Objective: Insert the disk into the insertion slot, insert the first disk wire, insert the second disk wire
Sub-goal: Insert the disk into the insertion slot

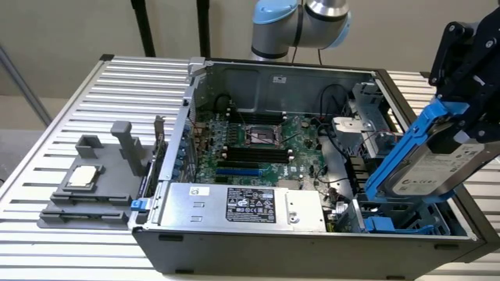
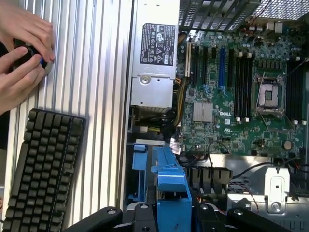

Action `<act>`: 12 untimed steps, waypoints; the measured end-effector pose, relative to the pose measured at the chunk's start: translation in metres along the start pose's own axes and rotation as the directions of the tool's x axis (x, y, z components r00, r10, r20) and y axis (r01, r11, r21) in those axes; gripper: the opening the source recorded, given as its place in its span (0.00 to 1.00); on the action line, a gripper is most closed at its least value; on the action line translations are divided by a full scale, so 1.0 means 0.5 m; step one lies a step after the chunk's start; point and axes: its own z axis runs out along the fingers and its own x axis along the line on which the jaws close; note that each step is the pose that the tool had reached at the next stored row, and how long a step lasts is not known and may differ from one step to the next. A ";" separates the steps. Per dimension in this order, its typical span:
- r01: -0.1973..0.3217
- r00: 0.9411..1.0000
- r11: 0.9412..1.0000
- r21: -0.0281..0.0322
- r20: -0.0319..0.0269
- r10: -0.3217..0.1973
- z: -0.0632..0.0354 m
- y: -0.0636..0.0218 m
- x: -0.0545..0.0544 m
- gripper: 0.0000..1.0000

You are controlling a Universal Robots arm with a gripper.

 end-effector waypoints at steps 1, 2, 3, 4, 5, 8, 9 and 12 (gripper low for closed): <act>0.000 1.000 1.000 0.000 0.002 0.000 0.003 0.000 0.002 0.32; 0.000 1.000 1.000 0.000 0.004 0.000 0.007 0.000 0.005 0.32; 0.000 1.000 1.000 0.000 0.005 0.000 0.010 0.000 0.007 0.32; 0.001 1.000 1.000 0.001 0.006 -0.001 0.014 0.000 0.009 0.32; 0.001 1.000 1.000 0.002 0.008 -0.001 0.017 0.000 0.011 0.32; 0.001 1.000 1.000 0.005 0.011 -0.001 0.025 -0.001 0.017 0.32; 0.001 1.000 1.000 0.006 0.012 -0.001 0.027 -0.001 0.019 0.32; 0.001 1.000 1.000 0.008 0.014 -0.001 0.031 -0.001 0.023 0.32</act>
